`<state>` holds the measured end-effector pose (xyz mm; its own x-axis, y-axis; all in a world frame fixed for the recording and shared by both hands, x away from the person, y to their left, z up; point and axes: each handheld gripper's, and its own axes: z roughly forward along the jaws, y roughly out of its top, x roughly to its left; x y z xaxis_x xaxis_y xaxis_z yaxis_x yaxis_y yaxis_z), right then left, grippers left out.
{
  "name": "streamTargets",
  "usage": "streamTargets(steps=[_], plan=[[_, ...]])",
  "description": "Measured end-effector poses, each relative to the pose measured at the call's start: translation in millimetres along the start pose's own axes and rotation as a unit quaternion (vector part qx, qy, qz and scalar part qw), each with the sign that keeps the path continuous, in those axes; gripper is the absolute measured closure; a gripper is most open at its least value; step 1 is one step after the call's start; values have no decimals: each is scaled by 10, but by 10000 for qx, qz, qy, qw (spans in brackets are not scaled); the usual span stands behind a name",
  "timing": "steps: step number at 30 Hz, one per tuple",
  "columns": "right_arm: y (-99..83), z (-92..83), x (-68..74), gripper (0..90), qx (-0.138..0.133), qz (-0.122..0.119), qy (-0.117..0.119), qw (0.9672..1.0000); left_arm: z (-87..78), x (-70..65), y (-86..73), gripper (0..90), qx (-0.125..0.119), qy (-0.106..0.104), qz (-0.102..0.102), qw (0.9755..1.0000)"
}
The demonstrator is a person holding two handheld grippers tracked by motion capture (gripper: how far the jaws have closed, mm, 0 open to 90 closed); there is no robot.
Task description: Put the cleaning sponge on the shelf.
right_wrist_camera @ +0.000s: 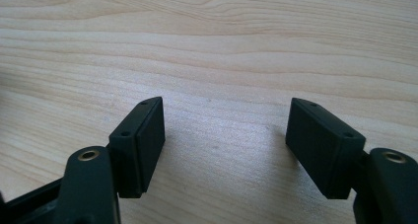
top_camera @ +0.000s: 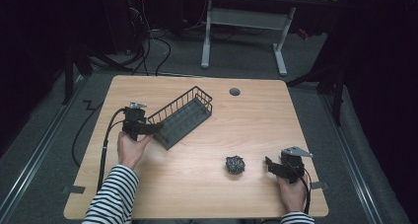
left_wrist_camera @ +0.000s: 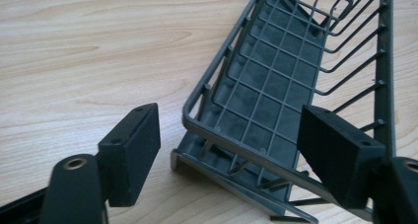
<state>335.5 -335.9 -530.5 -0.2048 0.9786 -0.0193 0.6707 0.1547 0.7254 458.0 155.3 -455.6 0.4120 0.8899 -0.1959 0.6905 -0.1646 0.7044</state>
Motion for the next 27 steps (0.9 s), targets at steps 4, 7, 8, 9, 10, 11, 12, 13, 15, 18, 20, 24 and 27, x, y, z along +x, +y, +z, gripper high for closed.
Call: streamTargets(steps=[4,7,8,9,10,11,12,13,15,18,20,24,27], plan=[[0,0,0,314,1,0,-1,10000,7,-44,-3,322,4,-53,79,10000],[0,0,0,313,0,-1,0,10000,8,-66,0,338,37,-24,132,9999],[0,0,0,313,0,-2,0,10000,6,-64,1,340,40,-34,128,9999],[0,0,0,314,0,-2,0,10000,1,-61,2,342,58,-44,125,9999],[0,0,0,313,0,-1,1,10000,-4,-64,3,346,68,-41,129,9999],[0,0,0,313,0,-2,1,10000,-10,-68,2,349,80,-46,140,9999],[0,0,0,313,0,-1,1,10000,-14,-73,-1,350,92,-46,152,9998],[0,0,0,314,0,-2,1,10000,-19,-81,-6,350,100,-55,160,9998],[0,0,0,313,1,-1,1,10000,-25,-92,-14,350,111,-74,178,9998],[0,0,0,313,0,-1,1,10000,-33,-113,-31,351,108,-101,193,9997],[0,0,0,313,1,-1,1,10000,-44,-134,-47,351,110,-134,214,9996],[0,0,0,313,-1,-3,0,10000,-69,-191,-91,352,119,-210,262,9994],[0,0,0,313,-1,-2,0,10000,-90,-254,-112,350,163,-222,388,9989]])
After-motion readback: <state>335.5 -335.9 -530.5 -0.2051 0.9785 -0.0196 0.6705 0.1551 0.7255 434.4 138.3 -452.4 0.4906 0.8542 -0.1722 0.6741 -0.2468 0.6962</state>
